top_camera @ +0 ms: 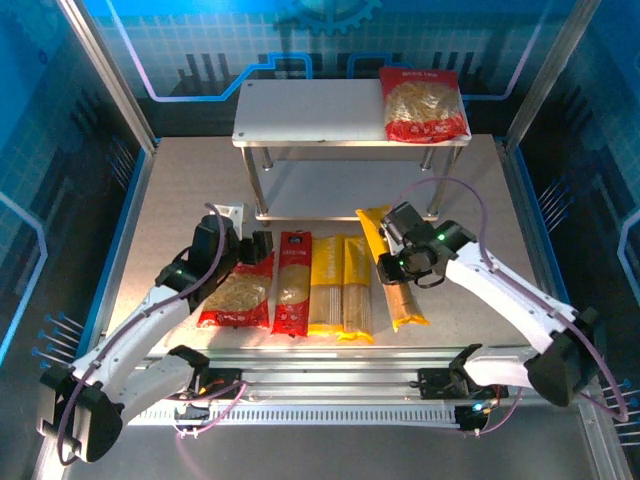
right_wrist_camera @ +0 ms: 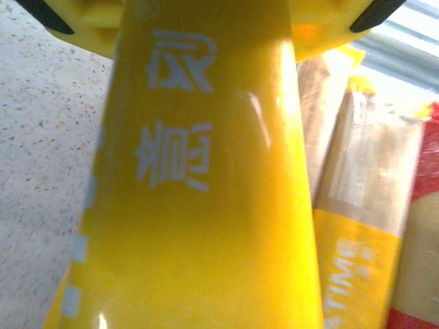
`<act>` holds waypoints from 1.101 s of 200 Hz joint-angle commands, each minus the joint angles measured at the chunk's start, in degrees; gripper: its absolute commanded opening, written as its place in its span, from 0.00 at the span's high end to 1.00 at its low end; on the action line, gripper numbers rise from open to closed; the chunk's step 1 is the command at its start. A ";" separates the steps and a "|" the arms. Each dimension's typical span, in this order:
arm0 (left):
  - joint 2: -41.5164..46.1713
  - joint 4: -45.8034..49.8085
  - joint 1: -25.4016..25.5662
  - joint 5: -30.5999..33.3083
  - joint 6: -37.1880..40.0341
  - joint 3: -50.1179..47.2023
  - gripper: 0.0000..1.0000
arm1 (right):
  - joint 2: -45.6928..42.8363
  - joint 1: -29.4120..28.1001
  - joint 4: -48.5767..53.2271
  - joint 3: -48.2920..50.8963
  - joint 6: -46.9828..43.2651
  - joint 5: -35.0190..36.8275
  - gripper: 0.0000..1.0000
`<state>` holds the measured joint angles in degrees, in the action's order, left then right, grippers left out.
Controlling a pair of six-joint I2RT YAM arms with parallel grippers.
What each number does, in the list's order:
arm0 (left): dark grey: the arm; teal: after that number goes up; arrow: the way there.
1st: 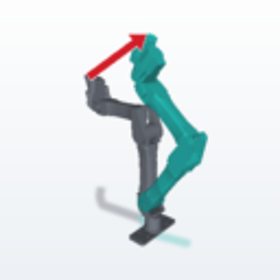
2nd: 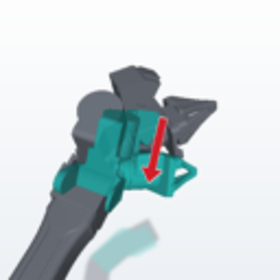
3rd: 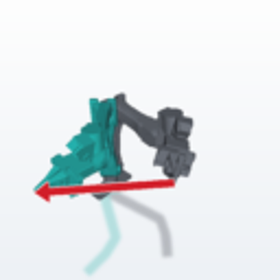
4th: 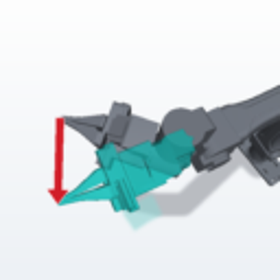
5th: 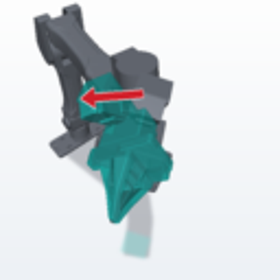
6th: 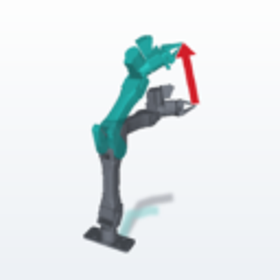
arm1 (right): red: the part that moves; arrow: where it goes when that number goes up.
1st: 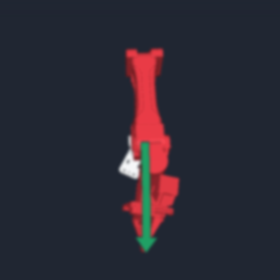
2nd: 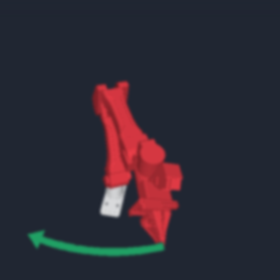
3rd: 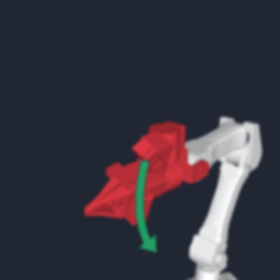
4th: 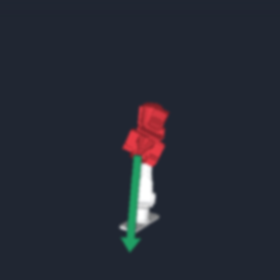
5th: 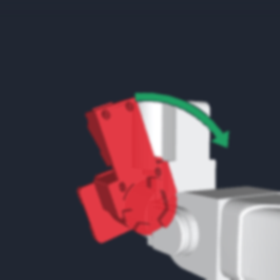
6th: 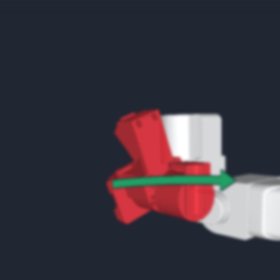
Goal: Place and organize the pasta boxes and bags onto the shelf
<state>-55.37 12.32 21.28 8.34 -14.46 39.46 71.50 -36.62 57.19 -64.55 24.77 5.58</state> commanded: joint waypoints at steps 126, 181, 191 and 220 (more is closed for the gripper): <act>0.18 2.71 0.51 -0.93 1.91 6.41 0.29 | 12.79 -5.24 -4.92 -54.72 -17.33 7.12 0.99; -0.26 3.08 0.52 -0.59 2.76 7.06 0.29 | 27.14 -0.96 -13.51 -71.44 -20.35 10.78 1.00; -0.26 3.07 0.48 -0.43 2.87 7.05 0.29 | 29.41 -0.43 -13.81 -74.50 -20.69 11.74 1.00; -0.41 2.91 0.52 -0.40 2.97 7.14 0.29 | 34.06 0.91 -16.00 -79.99 -21.68 14.21 1.00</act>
<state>-55.46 14.74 21.28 8.12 -12.99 44.56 105.08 -36.77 52.29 -137.67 5.23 15.84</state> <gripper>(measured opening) 0.714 0.276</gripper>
